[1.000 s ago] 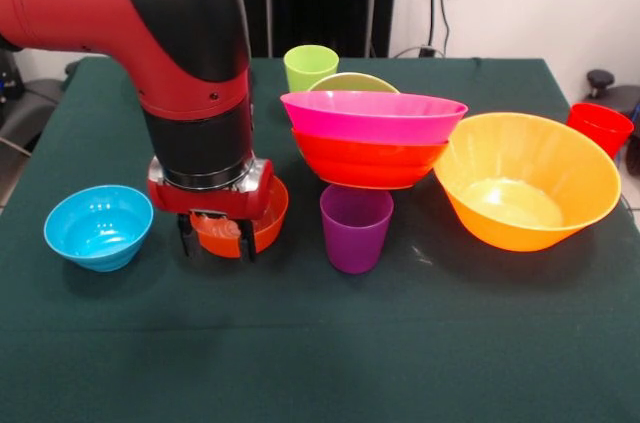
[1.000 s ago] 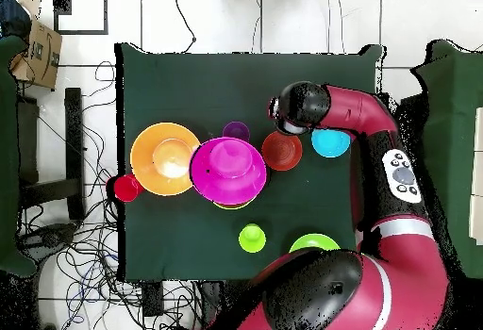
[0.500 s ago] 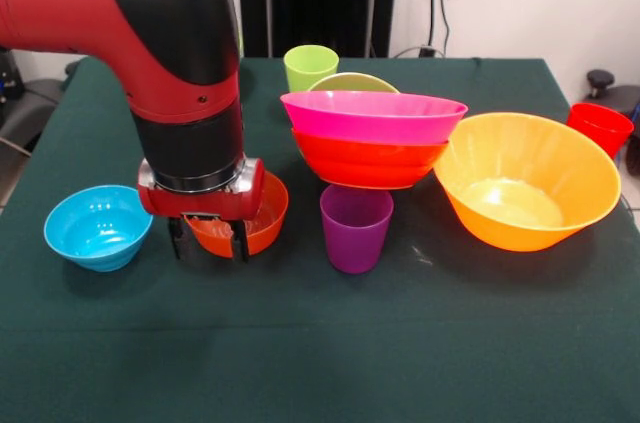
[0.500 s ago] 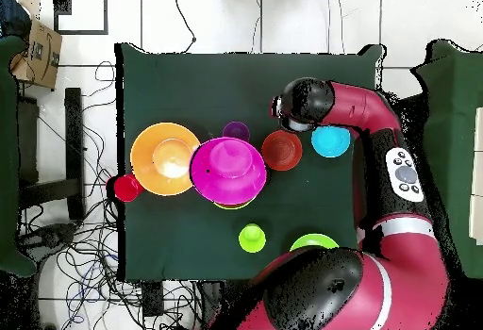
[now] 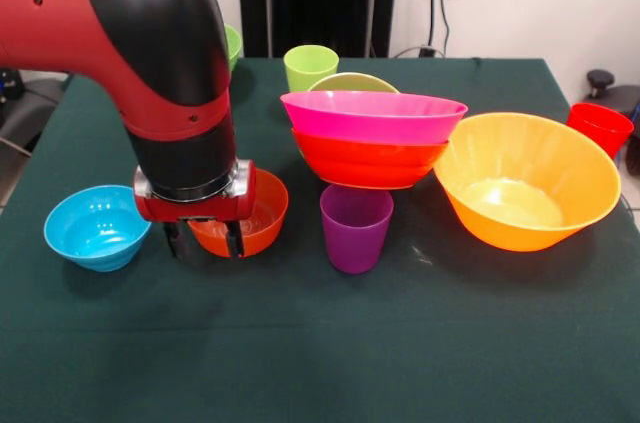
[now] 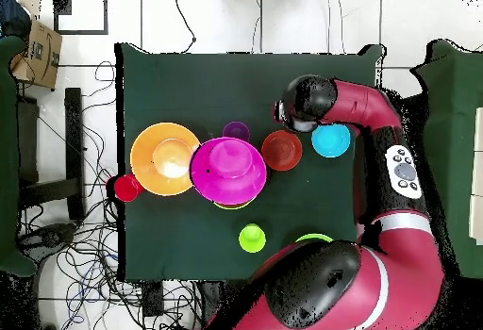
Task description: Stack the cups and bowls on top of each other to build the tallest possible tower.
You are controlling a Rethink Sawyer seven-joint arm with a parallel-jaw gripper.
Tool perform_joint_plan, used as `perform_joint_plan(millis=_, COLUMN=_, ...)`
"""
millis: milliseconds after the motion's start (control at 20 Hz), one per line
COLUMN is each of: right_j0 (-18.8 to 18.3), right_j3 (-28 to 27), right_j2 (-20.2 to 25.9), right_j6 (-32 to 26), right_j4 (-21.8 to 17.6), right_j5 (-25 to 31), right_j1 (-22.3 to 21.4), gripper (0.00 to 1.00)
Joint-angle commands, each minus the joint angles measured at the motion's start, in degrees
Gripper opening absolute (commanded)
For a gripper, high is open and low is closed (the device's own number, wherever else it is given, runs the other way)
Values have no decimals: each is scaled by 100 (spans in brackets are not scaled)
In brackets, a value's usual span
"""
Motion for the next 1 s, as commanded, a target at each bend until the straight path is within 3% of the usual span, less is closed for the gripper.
perform_joint_plan(millis=50, right_j0=-15, right_j3=-116, right_j2=141, right_j6=-1936, right_j4=-668, right_j5=548, right_j1=-31, gripper=100)
perform_joint_plan(millis=1000, right_j0=-251, right_j3=636, right_j2=158, right_j6=-1825, right_j4=-538, right_j5=1081, right_j1=-1153, gripper=100)
